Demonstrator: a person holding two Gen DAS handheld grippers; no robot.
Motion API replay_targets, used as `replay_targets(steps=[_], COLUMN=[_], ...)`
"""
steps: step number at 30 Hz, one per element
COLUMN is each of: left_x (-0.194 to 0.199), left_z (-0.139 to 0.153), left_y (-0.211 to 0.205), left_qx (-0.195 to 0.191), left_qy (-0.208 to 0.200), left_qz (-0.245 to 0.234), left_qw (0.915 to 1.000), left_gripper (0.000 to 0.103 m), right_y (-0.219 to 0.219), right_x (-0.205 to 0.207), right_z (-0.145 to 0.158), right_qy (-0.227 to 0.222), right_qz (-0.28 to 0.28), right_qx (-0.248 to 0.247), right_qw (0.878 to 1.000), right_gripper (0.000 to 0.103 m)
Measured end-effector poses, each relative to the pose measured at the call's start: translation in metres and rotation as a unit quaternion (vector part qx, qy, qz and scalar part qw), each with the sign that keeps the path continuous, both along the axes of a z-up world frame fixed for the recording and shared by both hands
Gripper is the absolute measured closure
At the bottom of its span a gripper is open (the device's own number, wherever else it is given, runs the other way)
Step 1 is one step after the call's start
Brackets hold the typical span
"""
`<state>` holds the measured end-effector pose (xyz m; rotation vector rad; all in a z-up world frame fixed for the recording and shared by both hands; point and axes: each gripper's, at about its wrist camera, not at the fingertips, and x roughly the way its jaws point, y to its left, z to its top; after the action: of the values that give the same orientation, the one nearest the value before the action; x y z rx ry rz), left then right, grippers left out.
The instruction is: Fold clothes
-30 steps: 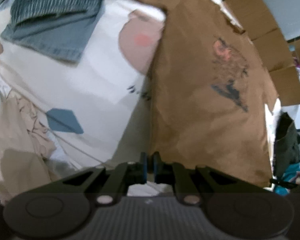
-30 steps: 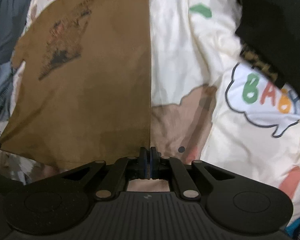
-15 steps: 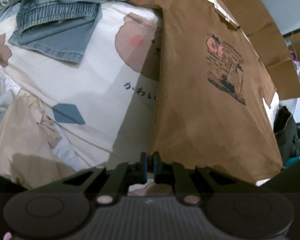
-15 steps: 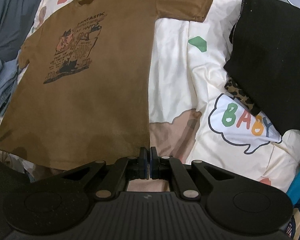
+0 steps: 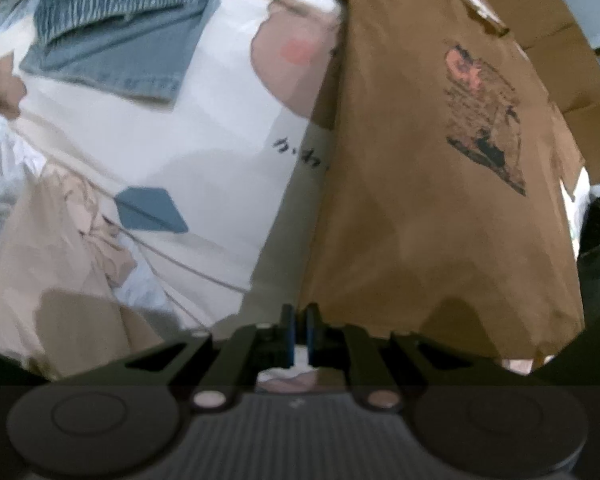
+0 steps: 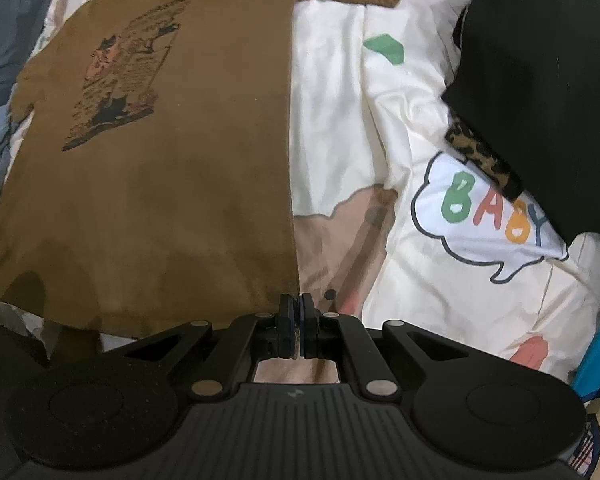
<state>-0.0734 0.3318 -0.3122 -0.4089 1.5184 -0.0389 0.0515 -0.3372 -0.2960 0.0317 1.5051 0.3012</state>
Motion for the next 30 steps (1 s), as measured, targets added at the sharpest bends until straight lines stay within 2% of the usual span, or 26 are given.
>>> replay_targets(steps=[12,17,26,30], left_x=[0.011,0.009,-0.002,-0.005], left_z=[-0.069,-0.091,-0.103,-0.094], left_y=[-0.007,-0.009,-0.009,-0.009], left_qx=[0.022,0.03,0.033,0.031], left_qy=[0.056,0.061,0.04,0.049], left_qz=[-0.036,-0.039,-0.029,-0.009], left_qw=[0.9975,0.9969,0.9982,0.9983], left_gripper=[0.098,0.098,0.097,0.089], right_y=[0.007,0.008,0.016,0.024], right_x=[0.003,-0.002,-0.013,-0.018], right_z=[-0.065,-0.091,-0.109,-0.104], right_qy=[0.052,0.058,0.038,0.009], right_qz=[0.009,0.005,0.009,0.034], right_qx=[-0.034,-0.042,-0.057,-0.071], right_qw=[0.998,0.997,0.998,0.997], right_gripper=[0.103,0.103,0.103,0.1])
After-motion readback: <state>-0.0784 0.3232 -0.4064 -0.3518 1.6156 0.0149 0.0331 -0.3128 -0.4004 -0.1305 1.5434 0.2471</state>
